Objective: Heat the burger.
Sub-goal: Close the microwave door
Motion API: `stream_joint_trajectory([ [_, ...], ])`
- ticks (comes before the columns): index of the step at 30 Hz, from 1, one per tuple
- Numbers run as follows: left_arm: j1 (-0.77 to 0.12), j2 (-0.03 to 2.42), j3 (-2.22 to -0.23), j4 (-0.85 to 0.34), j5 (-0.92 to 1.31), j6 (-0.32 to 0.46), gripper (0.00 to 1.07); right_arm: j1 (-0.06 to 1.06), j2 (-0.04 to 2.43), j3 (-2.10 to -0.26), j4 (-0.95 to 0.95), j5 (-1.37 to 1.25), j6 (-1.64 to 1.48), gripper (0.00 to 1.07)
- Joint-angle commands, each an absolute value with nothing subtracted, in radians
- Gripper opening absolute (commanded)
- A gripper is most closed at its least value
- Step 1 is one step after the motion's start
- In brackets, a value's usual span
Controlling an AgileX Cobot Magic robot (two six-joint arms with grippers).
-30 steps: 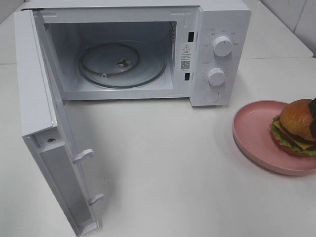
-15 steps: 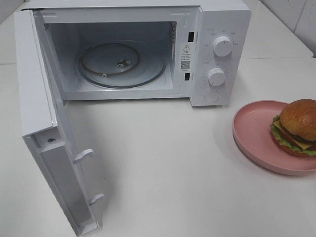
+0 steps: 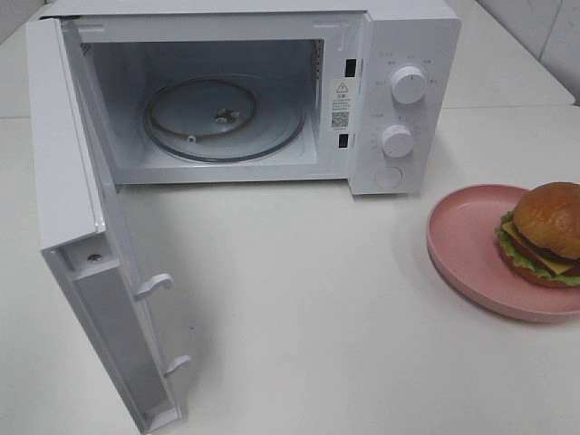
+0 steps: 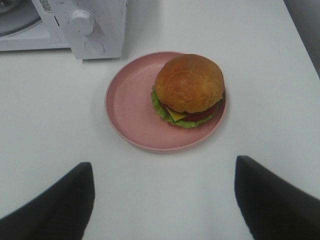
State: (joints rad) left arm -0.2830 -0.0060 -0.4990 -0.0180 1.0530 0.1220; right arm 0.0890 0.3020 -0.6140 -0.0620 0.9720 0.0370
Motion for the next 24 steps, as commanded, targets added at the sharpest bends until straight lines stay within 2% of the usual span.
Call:
stream_joint_trajectory([
  [1, -0.282, -0.025, -0.497, -0.018, 1.039, 0.121, 0.0, 0.083, 0.227, -0.587, -0.055, 0.971, 0.01, 0.73],
  [12, -0.282, -0.003, -0.513, -0.022, 1.023, 0.143, 0.0, 0.083, -0.014, -0.512, -0.009, 0.993, -0.043, 0.73],
  [24, -0.282, 0.293, -0.526, -0.031, 0.695, 0.143, 0.0, 0.083, -0.03, -0.5, -0.01, 1.003, -0.039, 0.73],
])
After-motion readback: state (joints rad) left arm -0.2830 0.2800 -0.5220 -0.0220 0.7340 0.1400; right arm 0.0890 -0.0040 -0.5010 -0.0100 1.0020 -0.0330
